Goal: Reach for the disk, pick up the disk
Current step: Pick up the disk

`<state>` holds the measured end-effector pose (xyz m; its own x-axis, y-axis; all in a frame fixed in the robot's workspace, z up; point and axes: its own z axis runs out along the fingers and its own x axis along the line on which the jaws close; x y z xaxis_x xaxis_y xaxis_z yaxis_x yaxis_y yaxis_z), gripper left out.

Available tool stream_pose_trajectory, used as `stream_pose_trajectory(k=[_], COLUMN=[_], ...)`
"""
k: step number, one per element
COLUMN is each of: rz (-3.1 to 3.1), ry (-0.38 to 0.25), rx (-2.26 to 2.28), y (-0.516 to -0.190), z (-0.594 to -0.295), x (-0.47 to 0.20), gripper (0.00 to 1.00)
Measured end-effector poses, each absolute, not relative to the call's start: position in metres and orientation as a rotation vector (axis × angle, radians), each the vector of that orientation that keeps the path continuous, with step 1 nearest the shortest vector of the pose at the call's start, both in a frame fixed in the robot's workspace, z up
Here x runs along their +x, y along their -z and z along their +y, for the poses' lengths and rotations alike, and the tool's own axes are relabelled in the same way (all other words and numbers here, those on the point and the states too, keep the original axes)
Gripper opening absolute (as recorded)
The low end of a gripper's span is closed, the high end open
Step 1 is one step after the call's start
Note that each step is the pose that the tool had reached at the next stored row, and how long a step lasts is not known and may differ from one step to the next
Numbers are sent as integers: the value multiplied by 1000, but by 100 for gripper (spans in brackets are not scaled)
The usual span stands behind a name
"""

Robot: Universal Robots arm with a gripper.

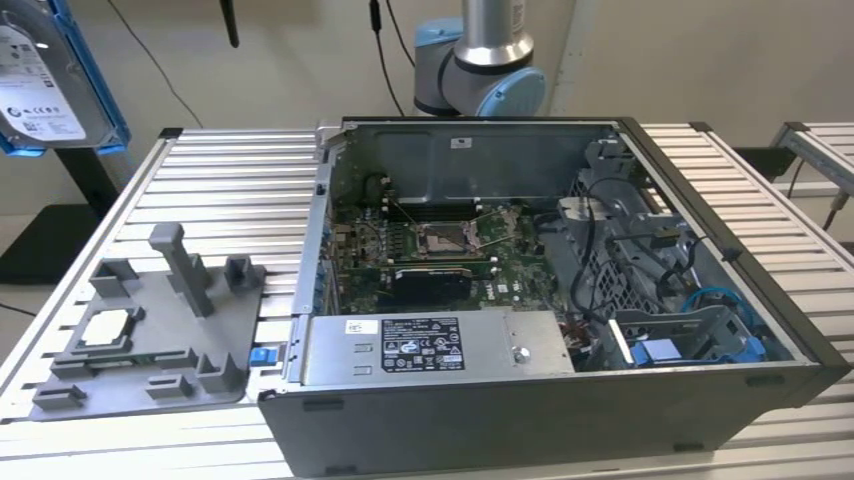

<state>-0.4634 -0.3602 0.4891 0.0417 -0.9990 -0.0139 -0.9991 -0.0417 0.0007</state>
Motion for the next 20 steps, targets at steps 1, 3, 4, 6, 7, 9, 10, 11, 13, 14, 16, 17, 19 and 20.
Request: stream_pose_trajectory(k=[1,3,4,6,7,9,10,11,13,14,16,17,19,20], rz=[2168,2168,2168,2168,2168,2168,2168,2168,2168,2168,2168,2168,2168,2168], ry=[-17,-16,-16,-16,-16,-16,-16,-16,-16,-16,-16,-16,-16,-16], rx=[-2261,-2260,-2260,-2260,-2260,-2260,-2260,-2260,-2260,-2260,-2260,-2260,-2260,-2260], y=[-490,-492,-492,-492,-492,-492,-492,-492,-492,-492,-492,-492,-492,-492], z=[-360,-360,-360,-360,-360,-360,-360,-360,-360,-360,-360,-360,-360,-360], x=[-463,-464,-464,-464,-464,-464,-464,-464,-462,-460,-456,-453,-447,-445], gripper=[0,0,0,0,0,0,0,0,0,0,0,0,0,0])
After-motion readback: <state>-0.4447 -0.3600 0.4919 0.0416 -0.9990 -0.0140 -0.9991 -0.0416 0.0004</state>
